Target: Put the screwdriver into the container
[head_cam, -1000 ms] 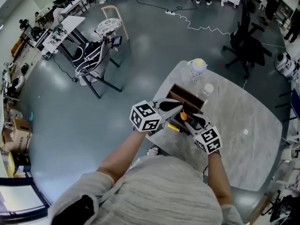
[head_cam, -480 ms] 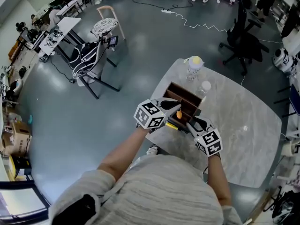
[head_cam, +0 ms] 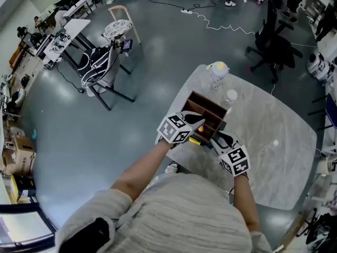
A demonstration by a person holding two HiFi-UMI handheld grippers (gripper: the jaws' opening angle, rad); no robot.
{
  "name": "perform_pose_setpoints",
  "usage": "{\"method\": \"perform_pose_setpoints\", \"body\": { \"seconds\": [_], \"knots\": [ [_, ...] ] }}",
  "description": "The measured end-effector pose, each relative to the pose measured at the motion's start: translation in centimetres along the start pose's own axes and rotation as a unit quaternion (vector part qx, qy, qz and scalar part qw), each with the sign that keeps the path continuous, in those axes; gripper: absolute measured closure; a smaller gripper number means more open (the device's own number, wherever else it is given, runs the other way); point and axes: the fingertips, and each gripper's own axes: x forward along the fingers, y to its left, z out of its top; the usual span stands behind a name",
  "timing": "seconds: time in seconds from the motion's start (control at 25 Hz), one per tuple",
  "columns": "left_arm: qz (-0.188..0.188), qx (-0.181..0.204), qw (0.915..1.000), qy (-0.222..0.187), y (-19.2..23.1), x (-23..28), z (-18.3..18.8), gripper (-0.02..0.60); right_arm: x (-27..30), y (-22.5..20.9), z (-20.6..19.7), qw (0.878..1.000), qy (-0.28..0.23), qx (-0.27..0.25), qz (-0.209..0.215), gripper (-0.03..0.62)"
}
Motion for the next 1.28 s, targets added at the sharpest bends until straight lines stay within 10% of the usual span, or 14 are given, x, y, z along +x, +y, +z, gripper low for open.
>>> {"method": "perform_pose_setpoints", "body": {
  "seconds": [0.52,0.68,1.28],
  "knots": [
    [0.025,-0.017,0.9995,-0.003,1.8,0.7,-0.7,0.551,0.1,0.2,-0.1,1.0,0.002,0.002,0.002,0.476],
    [0.037,-0.007,0.9992,-0.012,2.0,0.6,0.0,0.436,0.1,0.1,0.0,1.0,0.001,0.002,0.001,0.476],
    [0.032,0.014,0.9926,-0.117,-0.5,-4.2,4.4,0.422,0.0,0.2,0.4,1.0,-0.004,-0.005,0.002,0.476]
  ]
}}
